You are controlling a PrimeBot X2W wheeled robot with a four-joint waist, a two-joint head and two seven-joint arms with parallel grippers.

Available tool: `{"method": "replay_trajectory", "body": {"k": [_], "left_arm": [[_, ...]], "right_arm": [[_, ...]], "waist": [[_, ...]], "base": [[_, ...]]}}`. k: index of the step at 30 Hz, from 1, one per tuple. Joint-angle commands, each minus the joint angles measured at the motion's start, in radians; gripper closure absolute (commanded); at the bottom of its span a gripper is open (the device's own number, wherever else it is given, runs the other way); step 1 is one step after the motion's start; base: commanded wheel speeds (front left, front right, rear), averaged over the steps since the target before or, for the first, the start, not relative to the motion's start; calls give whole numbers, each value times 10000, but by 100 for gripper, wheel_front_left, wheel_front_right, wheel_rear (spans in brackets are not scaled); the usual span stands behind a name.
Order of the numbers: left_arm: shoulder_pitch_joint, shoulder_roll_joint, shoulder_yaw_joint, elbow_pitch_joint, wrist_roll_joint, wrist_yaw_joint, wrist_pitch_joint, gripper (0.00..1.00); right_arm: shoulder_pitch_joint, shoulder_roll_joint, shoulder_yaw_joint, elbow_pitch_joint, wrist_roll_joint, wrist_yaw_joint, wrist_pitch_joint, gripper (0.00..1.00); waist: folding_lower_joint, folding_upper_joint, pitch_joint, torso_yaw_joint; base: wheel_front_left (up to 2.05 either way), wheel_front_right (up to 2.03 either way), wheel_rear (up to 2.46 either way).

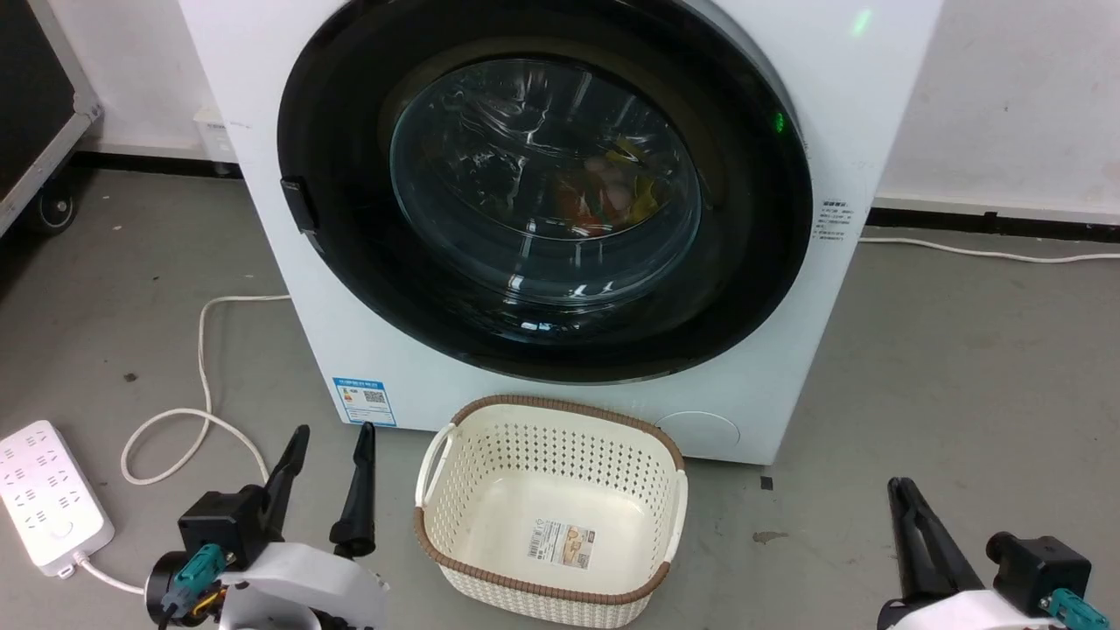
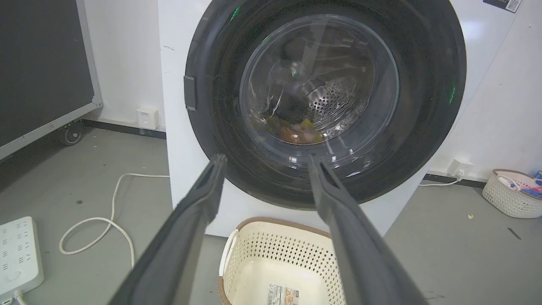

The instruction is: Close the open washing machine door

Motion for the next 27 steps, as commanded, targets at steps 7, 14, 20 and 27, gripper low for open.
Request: {"method": "replay_trajectory", "body": {"k": [7, 14, 20, 27], "left_arm": [[80, -39, -51, 38, -131, 33, 19, 0], [77, -63, -110, -6, -235, 31, 16, 0], [14, -23, -112, 27, -292, 41, -21, 0], [-2, -20, -105, 71, -217, 74, 42, 100]], "right_arm": [[-108, -18, 76, 204, 79, -7, -131, 0], [-180, -18, 77, 250, 135, -7, -195, 0], [-238, -18, 148, 285, 218, -7, -232, 0], [-160, 0, 171, 281, 185, 0, -185, 100]], "waist": [[0, 0, -9, 14], [0, 0, -10, 37], [0, 0, 10, 48], [0, 0, 10, 41]], "base": [[0, 0, 0], [0, 0, 0], [0, 0, 0], [0, 0, 0]]}}
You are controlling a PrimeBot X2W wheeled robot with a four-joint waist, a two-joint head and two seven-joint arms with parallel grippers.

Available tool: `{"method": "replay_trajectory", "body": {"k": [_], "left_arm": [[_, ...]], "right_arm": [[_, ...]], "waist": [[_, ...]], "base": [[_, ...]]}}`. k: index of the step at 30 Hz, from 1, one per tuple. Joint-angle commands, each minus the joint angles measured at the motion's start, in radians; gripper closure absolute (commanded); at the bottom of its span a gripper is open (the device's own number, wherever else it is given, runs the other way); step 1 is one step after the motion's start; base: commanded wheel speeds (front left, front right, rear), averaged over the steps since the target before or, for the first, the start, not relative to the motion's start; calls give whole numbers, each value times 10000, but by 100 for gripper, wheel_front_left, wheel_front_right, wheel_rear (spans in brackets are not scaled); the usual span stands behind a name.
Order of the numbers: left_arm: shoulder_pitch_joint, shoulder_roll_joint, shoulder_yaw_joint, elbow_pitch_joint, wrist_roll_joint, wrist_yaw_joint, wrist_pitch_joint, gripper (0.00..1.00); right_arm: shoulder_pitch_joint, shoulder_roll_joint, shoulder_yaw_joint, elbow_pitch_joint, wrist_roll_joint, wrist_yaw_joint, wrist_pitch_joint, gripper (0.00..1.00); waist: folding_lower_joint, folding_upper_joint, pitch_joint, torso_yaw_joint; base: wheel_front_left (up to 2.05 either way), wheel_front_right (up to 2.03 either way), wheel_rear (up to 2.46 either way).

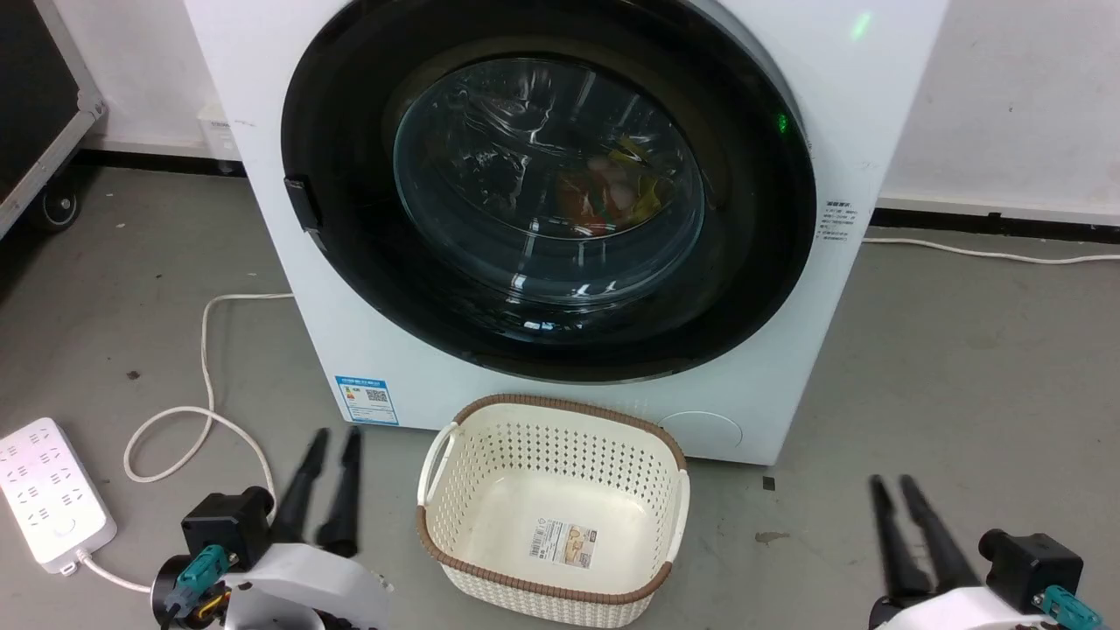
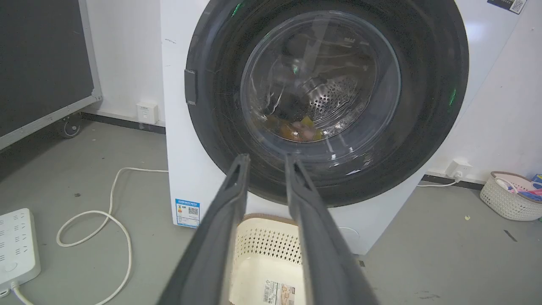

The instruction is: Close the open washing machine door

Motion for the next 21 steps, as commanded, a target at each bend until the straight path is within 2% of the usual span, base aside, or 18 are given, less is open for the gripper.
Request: {"method": "replay_trajectory", "body": {"k": [1, 21], "left_arm": [[2, -3, 1, -2, 8, 1, 4, 100], [111, -180, 161, -279, 535, 51, 279, 100]], "right_arm": [[0, 0, 0, -5, -5, 0, 5, 100], [-24, -3, 24, -310, -324, -1, 302, 100]], "waist": [[0, 0, 1, 0], [0, 0, 69, -17]], "base": [[0, 0, 0], [0, 0, 0]]}}
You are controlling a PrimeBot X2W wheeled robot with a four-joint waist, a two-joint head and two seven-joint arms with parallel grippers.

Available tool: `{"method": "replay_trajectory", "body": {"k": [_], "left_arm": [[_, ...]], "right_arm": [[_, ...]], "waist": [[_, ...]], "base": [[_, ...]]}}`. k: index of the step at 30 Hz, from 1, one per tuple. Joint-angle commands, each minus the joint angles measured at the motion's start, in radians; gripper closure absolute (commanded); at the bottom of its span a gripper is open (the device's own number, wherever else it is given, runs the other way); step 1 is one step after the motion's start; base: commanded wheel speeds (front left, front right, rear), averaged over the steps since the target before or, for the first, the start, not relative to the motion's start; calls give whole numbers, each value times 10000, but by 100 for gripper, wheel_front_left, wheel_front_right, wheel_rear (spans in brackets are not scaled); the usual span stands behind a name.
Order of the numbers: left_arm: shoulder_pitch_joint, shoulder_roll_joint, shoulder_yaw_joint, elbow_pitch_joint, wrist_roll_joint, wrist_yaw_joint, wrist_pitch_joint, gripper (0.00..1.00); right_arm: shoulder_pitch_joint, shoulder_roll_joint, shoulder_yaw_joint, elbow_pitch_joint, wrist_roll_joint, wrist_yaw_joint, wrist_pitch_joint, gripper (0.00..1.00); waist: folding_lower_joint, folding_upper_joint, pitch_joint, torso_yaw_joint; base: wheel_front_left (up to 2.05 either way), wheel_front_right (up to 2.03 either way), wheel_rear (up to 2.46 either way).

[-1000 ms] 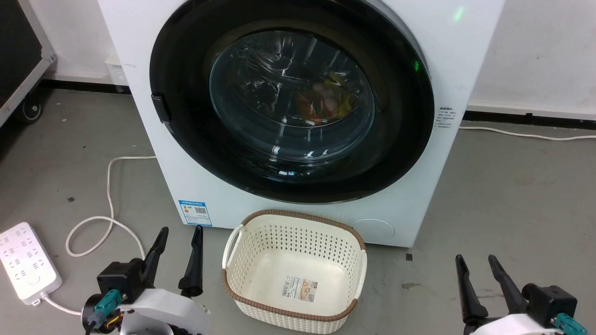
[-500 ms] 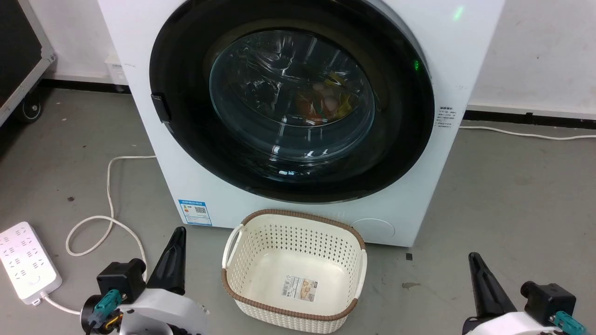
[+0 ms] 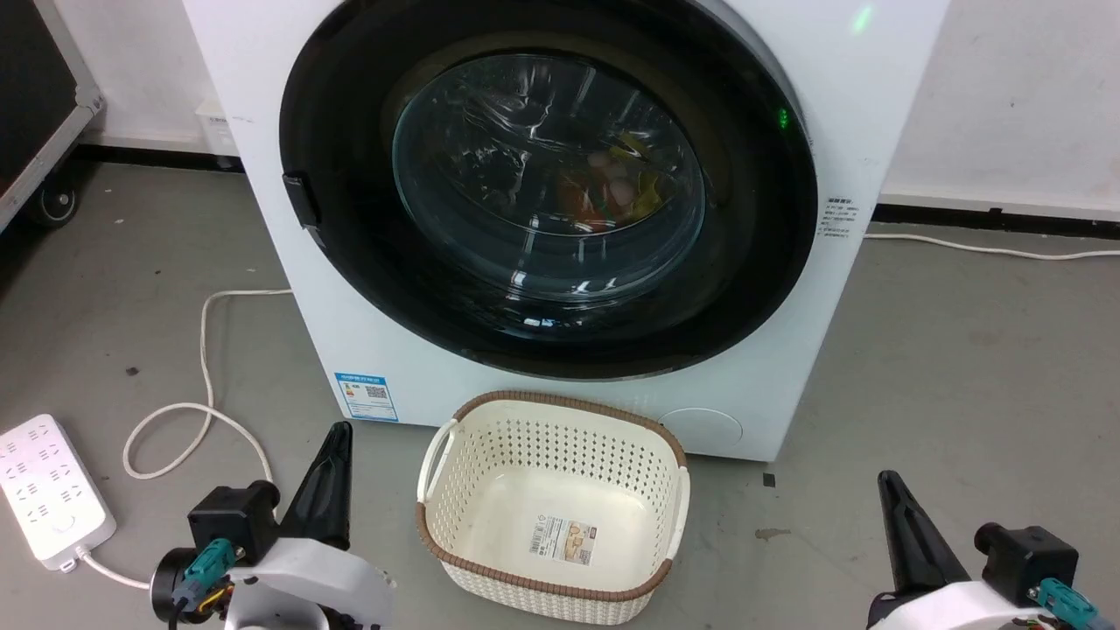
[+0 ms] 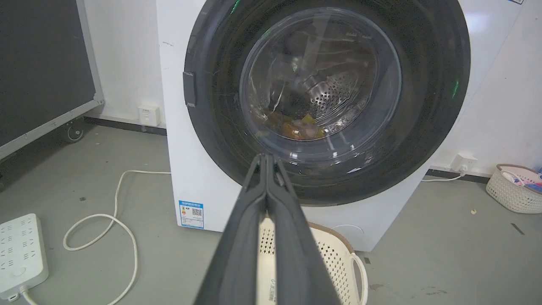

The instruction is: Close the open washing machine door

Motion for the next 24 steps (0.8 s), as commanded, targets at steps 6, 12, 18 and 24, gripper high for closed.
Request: {"method": "replay_trajectory", "body": {"k": [6, 12, 18, 24], "left_arm": [[147, -122, 111, -148, 279, 54, 109, 100], [185, -180, 166, -242, 458, 71, 202, 100], [222, -239, 221, -336, 636, 88, 295, 100], [271, -317, 294, -461, 874, 111, 419, 100]], "right_arm": [[-33, -3, 28, -185, -182, -1, 117, 100], [-41, -4, 37, -290, -291, -2, 216, 100], [-49, -5, 47, -394, -399, -2, 314, 100], [-60, -6, 60, -532, -542, -3, 444, 100]], "waist": [[-1, 0, 23, -6], [-1, 0, 46, -11], [-1, 0, 68, -17], [-1, 0, 98, -24]], "base": [[0, 0, 0], [0, 0, 0], [0, 0, 0], [0, 0, 0]]}}
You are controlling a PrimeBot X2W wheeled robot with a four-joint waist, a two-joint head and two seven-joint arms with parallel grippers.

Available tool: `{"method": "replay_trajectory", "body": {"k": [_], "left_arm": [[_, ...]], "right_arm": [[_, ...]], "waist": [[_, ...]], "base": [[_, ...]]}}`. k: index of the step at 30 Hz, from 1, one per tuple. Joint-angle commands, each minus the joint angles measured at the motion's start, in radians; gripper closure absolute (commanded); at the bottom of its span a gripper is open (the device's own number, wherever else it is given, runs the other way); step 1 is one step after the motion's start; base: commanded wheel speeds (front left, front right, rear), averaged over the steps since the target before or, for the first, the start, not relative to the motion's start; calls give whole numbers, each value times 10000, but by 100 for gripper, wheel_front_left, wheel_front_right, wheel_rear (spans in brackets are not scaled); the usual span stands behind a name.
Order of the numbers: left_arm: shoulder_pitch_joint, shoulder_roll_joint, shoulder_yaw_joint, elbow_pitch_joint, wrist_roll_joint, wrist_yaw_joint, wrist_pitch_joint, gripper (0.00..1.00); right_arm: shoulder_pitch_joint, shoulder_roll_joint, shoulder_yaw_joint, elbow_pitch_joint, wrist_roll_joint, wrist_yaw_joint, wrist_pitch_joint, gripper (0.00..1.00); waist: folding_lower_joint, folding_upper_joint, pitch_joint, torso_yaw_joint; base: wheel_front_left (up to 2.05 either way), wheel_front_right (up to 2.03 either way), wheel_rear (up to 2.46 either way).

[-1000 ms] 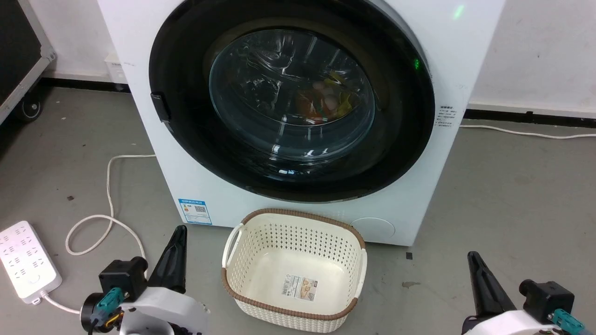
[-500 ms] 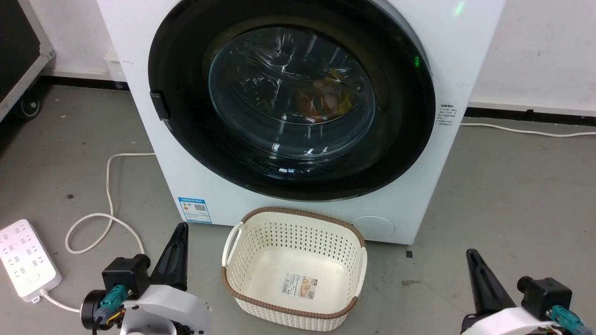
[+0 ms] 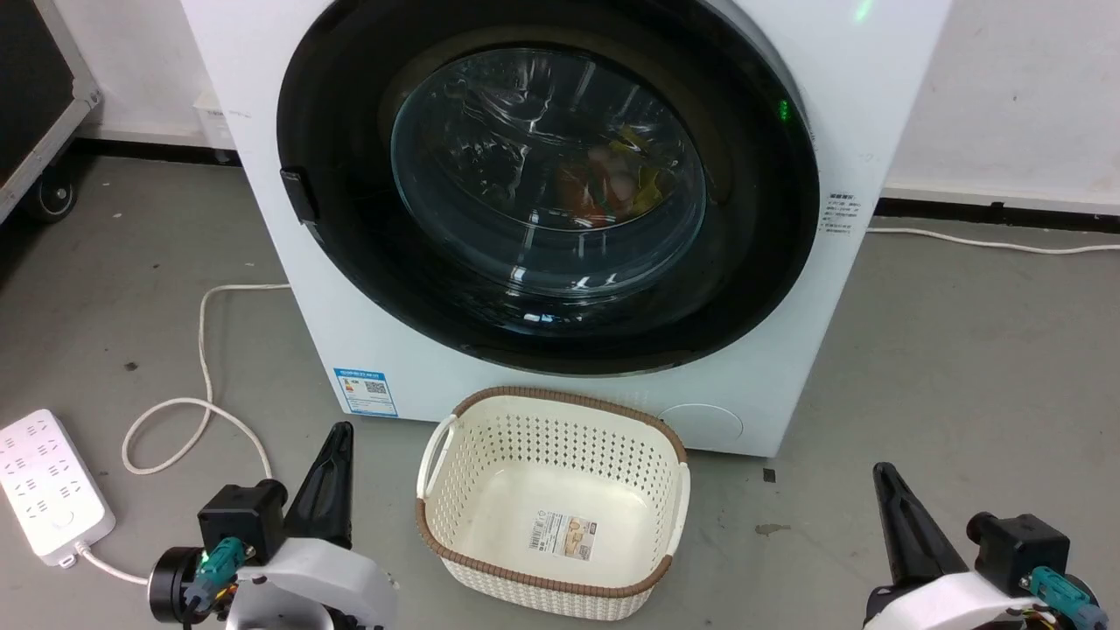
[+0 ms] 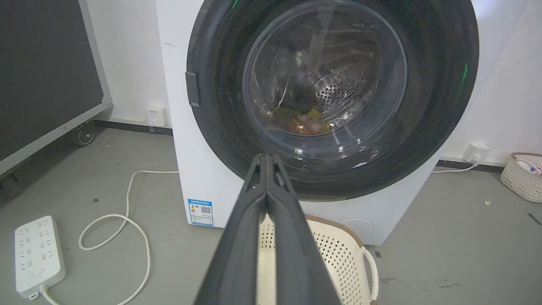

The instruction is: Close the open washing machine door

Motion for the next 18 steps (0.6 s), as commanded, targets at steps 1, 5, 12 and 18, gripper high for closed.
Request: {"method": "replay_trajectory", "body": {"k": [1, 5, 12, 18], "left_arm": [[115, -62, 45, -74, 80, 48, 48, 100], [146, -112, 91, -152, 229, 62, 126, 100], [183, -170, 146, -246, 407, 79, 219, 100], [220, -229, 202, -340, 586, 96, 312, 100]], "right_arm": [[-59, -6, 12, -83, -98, -3, 17, 100], [-66, -7, 20, -170, -188, -3, 98, 100], [-74, -8, 30, -274, -296, -3, 196, 100], [-82, -9, 40, -378, -404, -4, 295, 100]], "waist": [[-1, 0, 2, 0], [-1, 0, 21, -5], [-1, 0, 43, -10], [-1, 0, 66, -16]], "base": [[0, 0, 0], [0, 0, 0], [0, 0, 0], [0, 0, 0]]}}
